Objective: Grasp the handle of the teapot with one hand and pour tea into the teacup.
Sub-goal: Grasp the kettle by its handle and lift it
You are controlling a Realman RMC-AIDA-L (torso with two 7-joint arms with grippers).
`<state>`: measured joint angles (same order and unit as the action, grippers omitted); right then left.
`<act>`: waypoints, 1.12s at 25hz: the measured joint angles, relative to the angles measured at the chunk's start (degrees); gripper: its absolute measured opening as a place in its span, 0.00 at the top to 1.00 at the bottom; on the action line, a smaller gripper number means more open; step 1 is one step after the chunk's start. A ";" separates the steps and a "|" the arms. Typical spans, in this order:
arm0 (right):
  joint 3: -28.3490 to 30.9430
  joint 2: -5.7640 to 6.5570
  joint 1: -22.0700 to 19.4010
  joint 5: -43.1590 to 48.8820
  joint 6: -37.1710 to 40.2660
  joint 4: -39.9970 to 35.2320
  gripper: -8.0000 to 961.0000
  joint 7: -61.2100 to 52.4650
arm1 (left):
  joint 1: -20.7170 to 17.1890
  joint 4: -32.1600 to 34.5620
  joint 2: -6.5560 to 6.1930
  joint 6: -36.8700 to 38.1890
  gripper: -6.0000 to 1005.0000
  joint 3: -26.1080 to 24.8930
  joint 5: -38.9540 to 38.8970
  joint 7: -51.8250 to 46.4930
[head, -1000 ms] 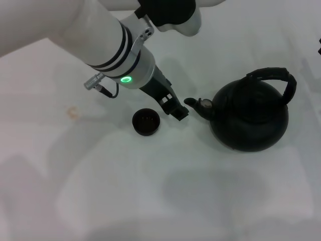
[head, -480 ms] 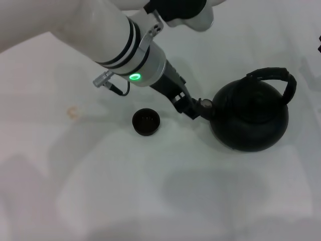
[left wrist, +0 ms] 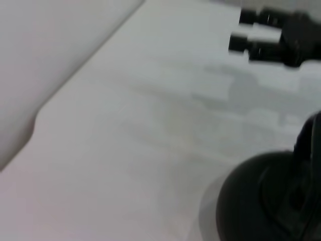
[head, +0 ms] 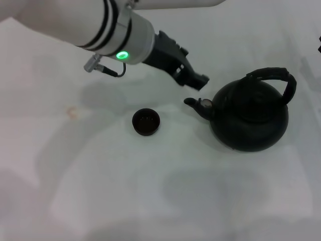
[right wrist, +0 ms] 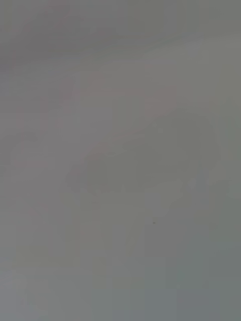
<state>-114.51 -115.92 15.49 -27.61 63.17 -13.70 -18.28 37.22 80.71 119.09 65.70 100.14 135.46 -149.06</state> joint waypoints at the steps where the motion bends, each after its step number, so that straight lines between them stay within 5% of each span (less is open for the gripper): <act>1: 0.00 0.00 -0.01 0.00 0.04 0.00 0.11 0.00 | -0.69 0.42 0.00 -0.64 0.24 -0.76 -0.74 0.68; 6: 0.00 -0.01 -0.02 0.00 0.20 -0.06 0.11 0.00 | -6.58 1.56 -0.06 -7.35 0.24 -6.88 -9.89 8.00; 11: 0.08 0.02 -0.02 -0.54 0.31 0.02 0.11 0.02 | -12.89 -2.31 -0.09 -14.33 0.24 -13.83 -28.16 20.91; 12: 0.09 0.07 0.00 -0.57 0.33 0.06 0.11 0.09 | -14.21 -6.14 -0.09 -15.72 0.24 -16.56 -36.38 26.59; 21: 0.15 0.09 0.07 -0.61 0.34 0.08 0.11 0.19 | -16.12 -26.45 -0.17 -15.00 0.24 -25.88 -65.73 54.91; 28: 0.18 0.09 0.16 -0.61 0.34 -0.07 0.11 0.12 | -18.33 -41.38 0.36 -9.58 0.24 -25.92 -92.25 90.05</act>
<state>-114.33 -115.84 15.65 -28.22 63.51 -13.77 -18.16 18.88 39.33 119.45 56.12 74.22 43.22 -59.01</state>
